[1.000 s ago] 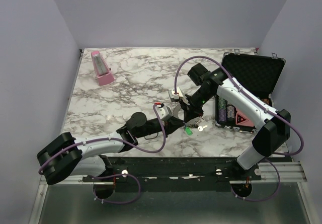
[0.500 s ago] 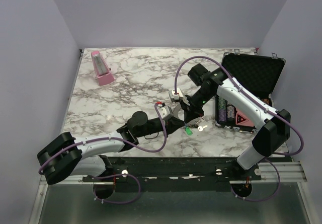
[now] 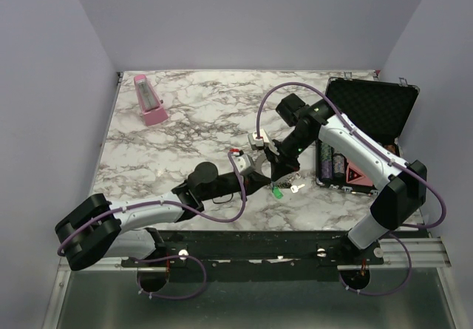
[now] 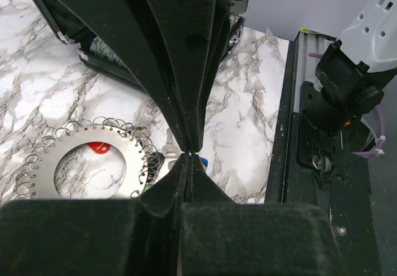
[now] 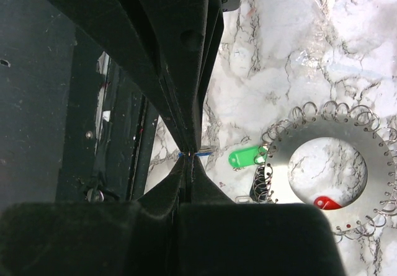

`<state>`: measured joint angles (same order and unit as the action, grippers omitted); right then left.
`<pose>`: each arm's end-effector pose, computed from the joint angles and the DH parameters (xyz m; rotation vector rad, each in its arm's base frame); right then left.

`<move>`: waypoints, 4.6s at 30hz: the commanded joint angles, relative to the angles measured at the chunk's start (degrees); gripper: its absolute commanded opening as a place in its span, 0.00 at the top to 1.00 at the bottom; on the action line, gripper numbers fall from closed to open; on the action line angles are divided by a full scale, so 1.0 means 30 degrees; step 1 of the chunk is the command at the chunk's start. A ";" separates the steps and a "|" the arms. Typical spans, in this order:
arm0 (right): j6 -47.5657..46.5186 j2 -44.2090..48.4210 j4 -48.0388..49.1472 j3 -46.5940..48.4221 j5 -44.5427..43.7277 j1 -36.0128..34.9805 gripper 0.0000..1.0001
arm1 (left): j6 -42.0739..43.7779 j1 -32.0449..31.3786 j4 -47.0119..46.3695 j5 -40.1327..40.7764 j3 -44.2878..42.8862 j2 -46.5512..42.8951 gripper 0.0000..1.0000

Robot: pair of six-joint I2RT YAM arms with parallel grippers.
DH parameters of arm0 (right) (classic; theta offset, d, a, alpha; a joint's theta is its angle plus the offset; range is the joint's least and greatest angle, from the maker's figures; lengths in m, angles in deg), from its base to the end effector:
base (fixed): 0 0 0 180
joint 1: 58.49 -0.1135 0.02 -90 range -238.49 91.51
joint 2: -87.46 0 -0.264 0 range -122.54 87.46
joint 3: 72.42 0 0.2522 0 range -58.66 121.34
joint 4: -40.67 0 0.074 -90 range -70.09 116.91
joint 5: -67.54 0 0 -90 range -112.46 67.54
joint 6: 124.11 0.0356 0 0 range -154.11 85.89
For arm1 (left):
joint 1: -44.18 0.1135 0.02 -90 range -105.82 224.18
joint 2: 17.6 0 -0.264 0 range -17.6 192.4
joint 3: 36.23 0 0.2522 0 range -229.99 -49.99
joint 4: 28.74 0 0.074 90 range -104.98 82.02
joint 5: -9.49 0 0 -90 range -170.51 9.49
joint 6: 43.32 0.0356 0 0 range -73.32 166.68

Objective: Put the keys on the keyring

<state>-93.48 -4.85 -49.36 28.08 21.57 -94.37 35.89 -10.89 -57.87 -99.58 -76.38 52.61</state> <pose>0.2240 0.1926 0.3146 -2.0248 1.7431 1.0184 0.1373 -0.2170 0.2338 0.8946 1.4585 -1.1409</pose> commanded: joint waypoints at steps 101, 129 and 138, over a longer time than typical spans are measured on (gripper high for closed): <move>-0.1888 0.1825 0.5589 -0.7409 0.8174 0.2848 0.60 | -1.3602 -0.0599 2.0480 0.7412 -0.6261 0.5335 0.70; -0.2971 0.1884 0.5735 -0.8023 0.8087 0.3053 0.60 | -0.7663 -0.0540 1.8254 0.6767 -0.6026 0.3080 1.00; -0.3120 0.1680 0.8488 -0.9373 0.7879 0.3024 0.60 | -0.1421 -0.0599 1.4390 0.4426 -0.3718 -0.0255 1.00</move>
<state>-102.75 -0.09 -29.16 0.32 44.15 -85.43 19.44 -12.57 -6.48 -80.92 -92.23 58.34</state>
